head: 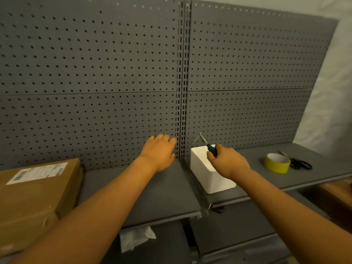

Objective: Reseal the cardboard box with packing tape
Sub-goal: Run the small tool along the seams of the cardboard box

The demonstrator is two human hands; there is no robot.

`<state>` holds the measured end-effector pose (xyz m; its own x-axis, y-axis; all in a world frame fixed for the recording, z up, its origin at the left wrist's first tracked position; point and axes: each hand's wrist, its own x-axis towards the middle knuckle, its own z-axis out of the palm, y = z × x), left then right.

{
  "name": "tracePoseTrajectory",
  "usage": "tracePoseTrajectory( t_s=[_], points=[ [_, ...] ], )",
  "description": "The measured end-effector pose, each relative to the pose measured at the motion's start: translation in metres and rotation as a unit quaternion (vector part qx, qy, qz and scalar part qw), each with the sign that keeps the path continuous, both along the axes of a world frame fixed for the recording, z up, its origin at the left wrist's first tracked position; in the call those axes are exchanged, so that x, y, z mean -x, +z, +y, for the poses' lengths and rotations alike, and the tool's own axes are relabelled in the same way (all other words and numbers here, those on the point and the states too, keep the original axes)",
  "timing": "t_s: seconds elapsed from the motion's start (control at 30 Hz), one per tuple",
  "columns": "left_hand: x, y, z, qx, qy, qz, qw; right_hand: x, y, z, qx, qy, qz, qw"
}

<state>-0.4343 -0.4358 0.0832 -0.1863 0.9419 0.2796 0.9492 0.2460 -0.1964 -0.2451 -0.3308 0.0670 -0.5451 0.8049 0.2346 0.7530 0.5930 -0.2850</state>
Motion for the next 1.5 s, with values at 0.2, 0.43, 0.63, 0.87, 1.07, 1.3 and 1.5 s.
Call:
tracePoseTrajectory(
  t_s=[0.2,0.43,0.63,0.87,1.07,1.3,1.5],
  points=[
    [-0.01,-0.009,0.038,0.012,-0.021,-0.001,1.0,-0.018,-0.007,0.032,0.006,-0.038,-0.009,0.999],
    [-0.004,-0.019,0.059,0.019,-0.034,-0.014,0.999,-0.02,-0.016,0.046,0.04,-0.081,-0.043,0.995],
    [0.003,-0.026,0.063,0.026,-0.036,-0.022,0.999,-0.02,-0.018,0.048,0.055,-0.095,-0.063,0.992],
    [0.001,-0.027,0.055,0.029,-0.029,-0.018,0.999,-0.023,-0.019,0.044,0.071,-0.096,-0.04,0.992],
    [-0.006,-0.024,0.037,0.022,-0.018,-0.015,0.999,-0.023,-0.011,0.037,0.153,-0.079,0.066,0.983],
    [-0.007,-0.017,0.001,0.012,0.018,-0.014,1.0,-0.01,0.0,0.006,0.196,0.017,0.077,0.977],
    [0.014,-0.009,-0.054,-0.002,0.077,-0.013,0.997,0.029,-0.002,-0.033,0.172,0.11,0.095,0.974]
  ],
)
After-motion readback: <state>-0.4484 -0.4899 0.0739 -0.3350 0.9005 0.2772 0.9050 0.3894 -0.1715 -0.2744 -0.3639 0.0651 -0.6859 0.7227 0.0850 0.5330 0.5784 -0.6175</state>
